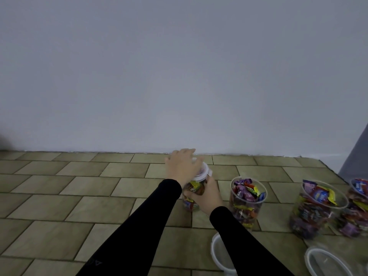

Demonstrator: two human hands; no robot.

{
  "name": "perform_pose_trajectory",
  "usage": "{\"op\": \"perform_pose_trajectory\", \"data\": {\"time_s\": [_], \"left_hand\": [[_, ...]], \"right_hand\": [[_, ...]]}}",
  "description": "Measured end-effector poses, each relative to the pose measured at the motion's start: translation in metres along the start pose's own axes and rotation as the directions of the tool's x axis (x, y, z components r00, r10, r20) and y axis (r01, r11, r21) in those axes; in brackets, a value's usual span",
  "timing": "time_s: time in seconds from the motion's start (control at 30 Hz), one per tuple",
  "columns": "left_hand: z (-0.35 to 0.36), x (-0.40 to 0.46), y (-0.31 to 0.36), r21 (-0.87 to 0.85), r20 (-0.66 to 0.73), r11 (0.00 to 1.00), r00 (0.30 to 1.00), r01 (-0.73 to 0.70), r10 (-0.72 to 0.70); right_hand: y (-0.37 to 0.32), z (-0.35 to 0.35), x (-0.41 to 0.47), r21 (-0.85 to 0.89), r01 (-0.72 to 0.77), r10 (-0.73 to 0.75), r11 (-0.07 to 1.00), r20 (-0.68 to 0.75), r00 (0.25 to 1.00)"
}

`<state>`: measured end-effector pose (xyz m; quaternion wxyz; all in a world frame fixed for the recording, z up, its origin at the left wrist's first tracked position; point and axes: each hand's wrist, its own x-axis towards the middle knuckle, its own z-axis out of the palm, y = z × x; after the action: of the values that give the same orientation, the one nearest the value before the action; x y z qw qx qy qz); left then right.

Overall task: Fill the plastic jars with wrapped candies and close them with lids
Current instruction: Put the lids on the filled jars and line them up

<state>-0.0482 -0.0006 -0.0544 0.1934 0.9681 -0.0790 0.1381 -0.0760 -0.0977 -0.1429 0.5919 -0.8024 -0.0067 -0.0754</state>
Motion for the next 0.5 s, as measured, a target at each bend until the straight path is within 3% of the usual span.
{"op": "perform_pose_trajectory", "data": {"time_s": [0.07, 0.13, 0.37, 0.5], "left_hand": [[0.006, -0.004, -0.002, 0.081, 0.098, 0.990, 0.990, -0.112, 0.103], [0.017, -0.005, -0.007, 0.060, 0.184, 0.993, 0.979, -0.098, 0.085], [0.012, 0.001, -0.003, 0.026, 0.258, 0.998, 0.965, -0.057, 0.049], [-0.006, -0.001, -0.008, -0.216, 0.360, 0.975, 0.933, 0.061, 0.021]], "right_hand": [[0.000, 0.000, 0.001, 0.008, -0.009, 0.009, 1.000, 0.013, 1.000], [0.001, 0.002, 0.001, 0.003, 0.000, 0.000, 1.000, 0.016, 1.000], [-0.006, -0.005, -0.001, 0.027, 0.010, -0.012, 1.000, 0.070, 0.998], [-0.010, -0.002, -0.012, 0.033, -0.017, 0.015, 0.999, 0.066, 0.998]]}}
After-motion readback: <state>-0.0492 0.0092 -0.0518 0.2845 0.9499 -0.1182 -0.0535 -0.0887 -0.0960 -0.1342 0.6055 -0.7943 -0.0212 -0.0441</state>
